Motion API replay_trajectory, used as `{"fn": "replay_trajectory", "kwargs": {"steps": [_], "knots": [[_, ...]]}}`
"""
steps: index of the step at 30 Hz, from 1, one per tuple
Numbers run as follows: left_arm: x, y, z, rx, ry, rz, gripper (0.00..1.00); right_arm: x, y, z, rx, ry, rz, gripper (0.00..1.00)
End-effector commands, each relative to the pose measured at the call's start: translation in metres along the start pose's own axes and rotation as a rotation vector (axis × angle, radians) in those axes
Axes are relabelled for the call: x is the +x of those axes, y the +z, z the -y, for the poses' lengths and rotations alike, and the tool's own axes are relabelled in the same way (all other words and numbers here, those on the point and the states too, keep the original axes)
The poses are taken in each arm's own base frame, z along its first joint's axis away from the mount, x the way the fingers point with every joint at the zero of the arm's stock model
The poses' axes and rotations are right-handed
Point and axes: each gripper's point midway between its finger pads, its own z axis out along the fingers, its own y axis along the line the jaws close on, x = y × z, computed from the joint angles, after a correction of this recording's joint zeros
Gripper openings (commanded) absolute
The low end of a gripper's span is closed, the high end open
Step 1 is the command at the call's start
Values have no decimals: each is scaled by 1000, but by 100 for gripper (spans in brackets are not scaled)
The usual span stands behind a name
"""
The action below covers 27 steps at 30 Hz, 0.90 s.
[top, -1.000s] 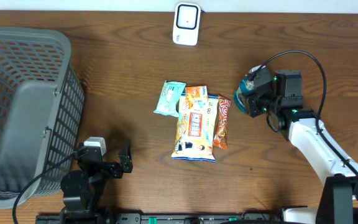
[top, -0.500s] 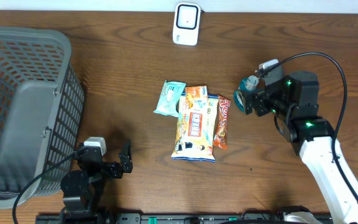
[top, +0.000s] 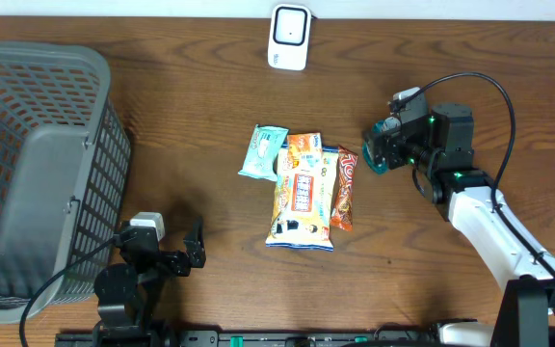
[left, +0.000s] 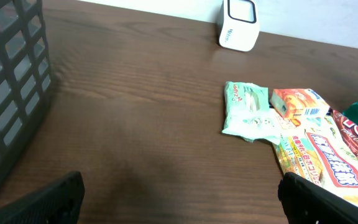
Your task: Scan the item barcode
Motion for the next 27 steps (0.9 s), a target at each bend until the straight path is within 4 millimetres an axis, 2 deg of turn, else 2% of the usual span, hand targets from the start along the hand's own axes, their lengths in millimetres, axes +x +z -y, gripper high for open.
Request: {"fn": "replay_trajectory", "kwargs": {"steps": [1, 4, 5, 7, 10, 16, 19, 22, 23, 24, 25, 27], "knots": [[10, 2, -1, 2, -18, -29, 100, -6, 1, 2, 15, -1, 28, 64], [10, 2, -1, 2, -18, -28, 100, -7, 1, 2, 15, -2, 31, 24], [10, 2, -1, 2, -18, -29, 100, -6, 1, 2, 14, -1, 29, 21], [10, 2, -1, 2, -18, -29, 100, -4, 1, 1, 14, 1, 21, 20], [10, 2, -1, 2, -18, -29, 100, 3, 1, 1, 11, 6, -6, 31], [10, 2, -1, 2, -18, -29, 100, 11, 5, 0, 7, 14, -36, 23], [10, 2, -1, 2, -18, -29, 100, 30, 12, 0, 0, 27, -98, 20], [10, 2, -1, 2, -18, -29, 100, 43, 20, 0, -6, 37, -139, 24], [10, 2, -1, 2, -18, -28, 100, 46, 22, 0, -9, 38, -145, 19], [10, 2, -1, 2, -18, -29, 100, 48, 23, 0, -10, 40, -151, 7], [10, 2, -1, 2, -18, -29, 100, 48, 24, 0, -11, 41, -152, 1], [10, 2, -1, 2, -18, -29, 100, 48, 24, 0, -11, 41, -151, 1]]}}
